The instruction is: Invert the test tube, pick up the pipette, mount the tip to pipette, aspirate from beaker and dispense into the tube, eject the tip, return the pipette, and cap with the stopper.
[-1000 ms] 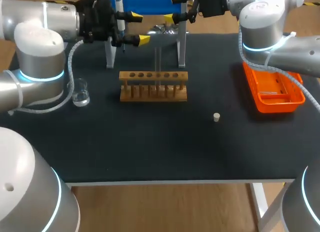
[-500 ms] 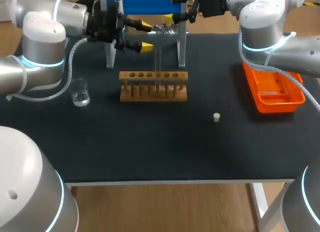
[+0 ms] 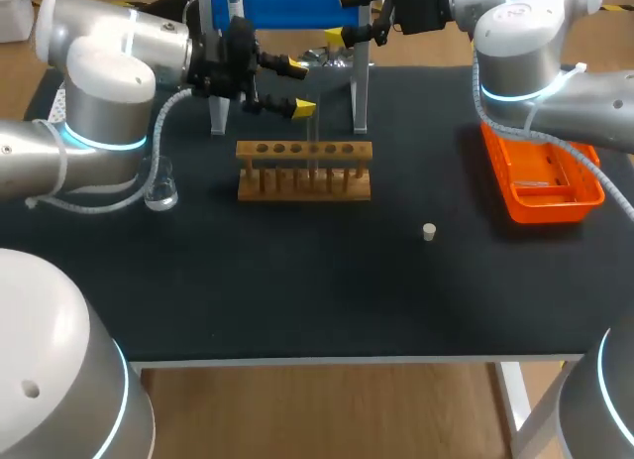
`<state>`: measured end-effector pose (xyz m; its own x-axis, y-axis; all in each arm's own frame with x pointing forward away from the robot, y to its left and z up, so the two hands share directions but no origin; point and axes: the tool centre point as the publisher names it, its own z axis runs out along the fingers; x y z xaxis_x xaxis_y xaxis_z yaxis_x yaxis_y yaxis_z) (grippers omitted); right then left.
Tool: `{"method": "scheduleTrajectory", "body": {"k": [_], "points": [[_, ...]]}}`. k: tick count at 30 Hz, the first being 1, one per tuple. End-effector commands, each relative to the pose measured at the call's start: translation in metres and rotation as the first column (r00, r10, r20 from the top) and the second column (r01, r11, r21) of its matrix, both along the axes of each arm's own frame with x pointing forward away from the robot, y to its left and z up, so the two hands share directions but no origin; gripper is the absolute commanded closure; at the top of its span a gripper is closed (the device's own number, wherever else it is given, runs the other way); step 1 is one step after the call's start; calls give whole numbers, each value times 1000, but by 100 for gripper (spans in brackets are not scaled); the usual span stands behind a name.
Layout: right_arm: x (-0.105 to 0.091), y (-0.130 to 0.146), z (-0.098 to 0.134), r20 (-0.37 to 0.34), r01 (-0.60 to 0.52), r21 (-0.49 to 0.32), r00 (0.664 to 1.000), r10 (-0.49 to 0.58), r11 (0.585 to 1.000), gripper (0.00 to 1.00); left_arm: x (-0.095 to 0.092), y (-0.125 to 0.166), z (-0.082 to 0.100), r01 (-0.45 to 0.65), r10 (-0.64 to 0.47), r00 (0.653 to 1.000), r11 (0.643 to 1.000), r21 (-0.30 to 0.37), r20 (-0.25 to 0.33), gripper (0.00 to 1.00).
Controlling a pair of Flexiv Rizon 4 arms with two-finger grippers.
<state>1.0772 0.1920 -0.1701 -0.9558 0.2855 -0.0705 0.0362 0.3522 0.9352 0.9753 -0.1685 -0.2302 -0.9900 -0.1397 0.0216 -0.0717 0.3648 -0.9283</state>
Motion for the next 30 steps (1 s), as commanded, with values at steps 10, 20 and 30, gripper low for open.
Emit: {"method": "scheduleTrajectory", "body": {"k": [10,20,30], "points": [[0,-1,1,-2,-3,-3,1000,3,1000,0,-1,-17,-23,-23,23,1000,998,60,-11,0],[0,-1,1,-2,-3,-3,1000,3,1000,0,1,-21,-38,-38,39,999,996,75,-12,0],[0,-1,1,-2,-3,-3,1000,3,1000,0,2,-24,-46,-49,49,999,993,106,-6,0]]}}
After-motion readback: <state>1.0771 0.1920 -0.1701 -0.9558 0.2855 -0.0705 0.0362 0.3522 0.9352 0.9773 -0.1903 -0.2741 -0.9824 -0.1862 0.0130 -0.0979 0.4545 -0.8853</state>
